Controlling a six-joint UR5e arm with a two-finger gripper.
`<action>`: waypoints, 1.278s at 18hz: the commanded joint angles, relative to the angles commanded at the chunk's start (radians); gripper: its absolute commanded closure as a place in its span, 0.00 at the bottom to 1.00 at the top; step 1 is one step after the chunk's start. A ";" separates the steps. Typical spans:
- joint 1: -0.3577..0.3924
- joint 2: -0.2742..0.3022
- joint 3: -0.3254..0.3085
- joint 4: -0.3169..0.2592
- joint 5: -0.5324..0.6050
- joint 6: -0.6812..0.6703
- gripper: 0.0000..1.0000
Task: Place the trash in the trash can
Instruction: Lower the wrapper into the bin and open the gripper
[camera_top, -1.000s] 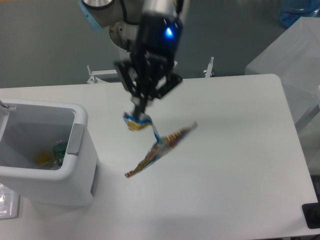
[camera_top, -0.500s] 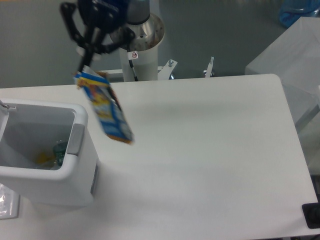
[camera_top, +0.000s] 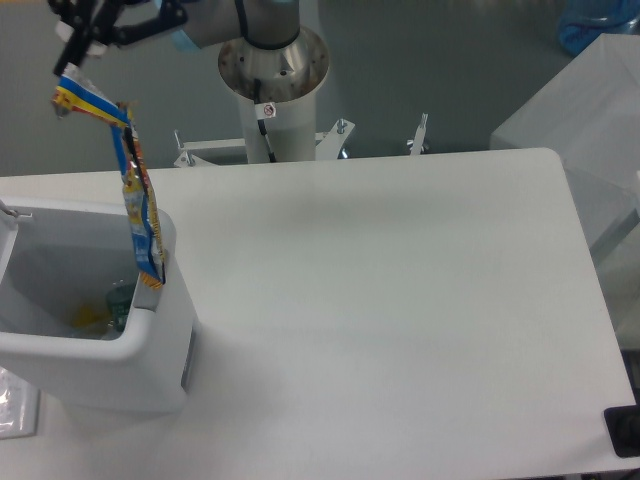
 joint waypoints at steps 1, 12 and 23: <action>-0.008 -0.002 -0.018 0.002 0.000 0.003 0.92; -0.061 -0.046 -0.049 0.002 0.002 0.003 0.91; -0.080 -0.097 -0.075 -0.002 0.003 0.002 0.91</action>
